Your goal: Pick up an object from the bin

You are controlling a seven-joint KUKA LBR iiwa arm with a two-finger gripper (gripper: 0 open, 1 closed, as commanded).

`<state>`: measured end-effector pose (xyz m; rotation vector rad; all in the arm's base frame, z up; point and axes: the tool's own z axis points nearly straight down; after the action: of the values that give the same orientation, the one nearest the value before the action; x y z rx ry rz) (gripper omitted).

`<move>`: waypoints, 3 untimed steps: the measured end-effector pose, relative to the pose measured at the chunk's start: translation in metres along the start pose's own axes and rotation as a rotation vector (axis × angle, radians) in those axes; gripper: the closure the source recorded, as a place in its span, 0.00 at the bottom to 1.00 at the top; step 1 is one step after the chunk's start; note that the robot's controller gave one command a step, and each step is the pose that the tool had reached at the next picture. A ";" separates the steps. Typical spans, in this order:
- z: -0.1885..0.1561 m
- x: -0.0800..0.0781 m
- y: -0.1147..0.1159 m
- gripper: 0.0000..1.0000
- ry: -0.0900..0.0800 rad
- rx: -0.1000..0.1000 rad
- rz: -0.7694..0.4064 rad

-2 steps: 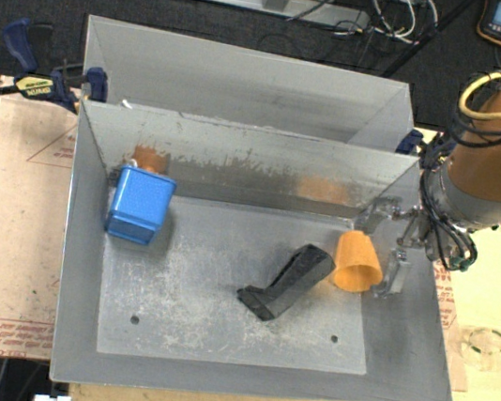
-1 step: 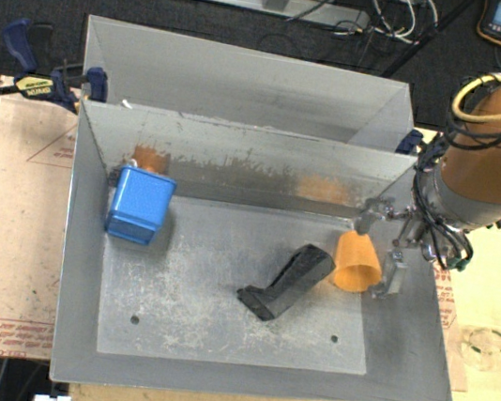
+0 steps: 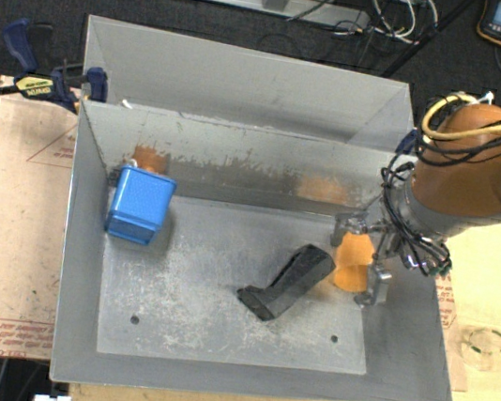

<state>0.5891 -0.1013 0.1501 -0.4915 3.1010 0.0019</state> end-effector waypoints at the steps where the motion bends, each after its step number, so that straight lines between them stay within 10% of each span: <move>1: 0.021 -0.004 0.001 0.00 0.003 -0.002 0.015; 2: 0.019 -0.017 -0.005 0.00 -0.004 0.002 -0.060; 3: 0.043 -0.041 -0.003 1.00 -0.003 0.000 -0.418</move>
Offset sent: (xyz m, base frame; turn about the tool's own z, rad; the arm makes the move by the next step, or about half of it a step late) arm 0.0293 -0.0043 -0.0261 -0.2176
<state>0.6294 -0.0911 0.1068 -1.1224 2.9284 0.0026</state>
